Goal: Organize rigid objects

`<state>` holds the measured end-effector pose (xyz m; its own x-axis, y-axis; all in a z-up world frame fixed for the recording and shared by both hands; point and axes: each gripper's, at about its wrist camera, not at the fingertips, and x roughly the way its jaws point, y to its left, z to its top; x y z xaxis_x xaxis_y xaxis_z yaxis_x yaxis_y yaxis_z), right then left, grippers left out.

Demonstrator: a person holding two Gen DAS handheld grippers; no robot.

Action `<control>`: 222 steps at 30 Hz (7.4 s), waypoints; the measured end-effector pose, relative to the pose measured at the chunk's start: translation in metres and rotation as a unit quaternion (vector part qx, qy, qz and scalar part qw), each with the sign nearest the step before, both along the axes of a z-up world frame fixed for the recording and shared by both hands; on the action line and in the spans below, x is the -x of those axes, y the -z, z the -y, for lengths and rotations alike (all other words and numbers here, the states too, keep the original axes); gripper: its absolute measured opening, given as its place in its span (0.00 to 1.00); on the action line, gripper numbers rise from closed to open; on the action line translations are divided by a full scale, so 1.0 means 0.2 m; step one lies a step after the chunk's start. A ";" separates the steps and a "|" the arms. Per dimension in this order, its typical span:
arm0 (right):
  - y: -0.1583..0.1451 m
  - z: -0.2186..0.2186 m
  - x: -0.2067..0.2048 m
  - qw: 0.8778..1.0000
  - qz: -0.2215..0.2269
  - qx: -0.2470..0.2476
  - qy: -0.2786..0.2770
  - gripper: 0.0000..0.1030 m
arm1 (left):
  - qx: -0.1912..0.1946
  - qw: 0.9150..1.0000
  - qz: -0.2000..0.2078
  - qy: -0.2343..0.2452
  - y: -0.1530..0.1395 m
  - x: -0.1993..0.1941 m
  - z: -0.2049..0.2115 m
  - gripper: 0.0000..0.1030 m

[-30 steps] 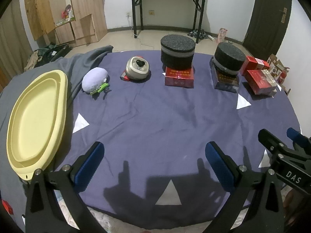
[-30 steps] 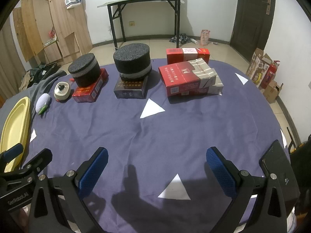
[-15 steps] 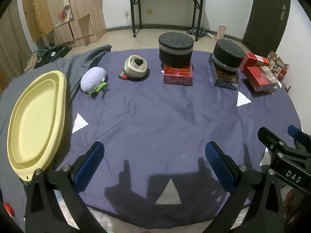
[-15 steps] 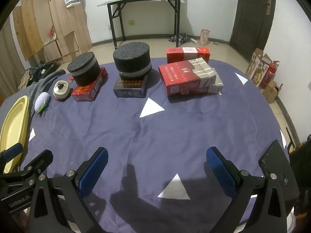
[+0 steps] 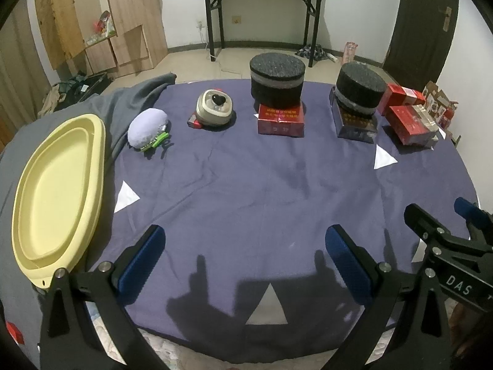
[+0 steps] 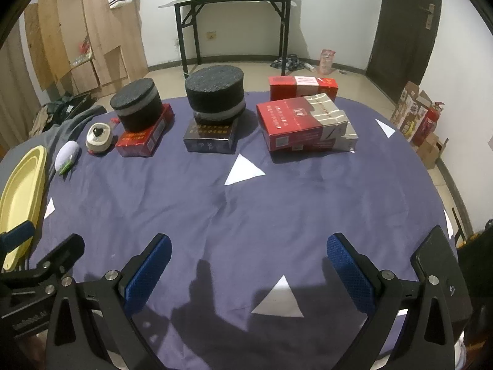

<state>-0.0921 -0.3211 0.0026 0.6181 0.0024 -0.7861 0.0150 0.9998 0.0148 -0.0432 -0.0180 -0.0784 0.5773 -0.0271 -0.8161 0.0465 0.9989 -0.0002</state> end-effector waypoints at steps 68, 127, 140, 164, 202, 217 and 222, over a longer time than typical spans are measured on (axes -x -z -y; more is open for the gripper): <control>0.04 0.03 0.01 1.000 -0.011 -0.015 0.011 0.99 | 0.000 0.999 -0.045 0.013 0.10 -0.02 0.03 1.00; -0.02 0.37 -0.57 0.999 -0.024 -0.009 -0.041 0.87 | 0.027 0.988 0.007 0.152 -0.40 -0.80 -0.10 0.67; -0.13 0.52 -0.74 0.986 -0.018 0.013 -0.168 1.00 | 0.036 0.989 -0.021 0.144 -0.33 -0.72 -0.17 0.67; -0.02 0.58 -0.95 0.972 -0.060 0.064 -0.219 1.00 | 0.033 0.989 -0.028 0.144 -0.31 -0.67 -0.17 0.67; -0.08 -1.74 -0.05 0.852 -0.011 0.003 -0.523 0.88 | 0.095 0.983 -0.088 -0.133 -0.06 -0.48 -1.87 0.66; 0.12 -1.99 -0.13 0.858 -0.078 -0.037 -0.506 1.00 | 0.092 0.990 -0.060 -0.094 -0.07 -0.46 -1.81 1.00; -0.19 -1.62 -0.17 0.886 -0.022 -0.106 -0.451 0.99 | 0.121 0.992 -0.036 -0.028 -0.30 -0.49 -1.57 1.00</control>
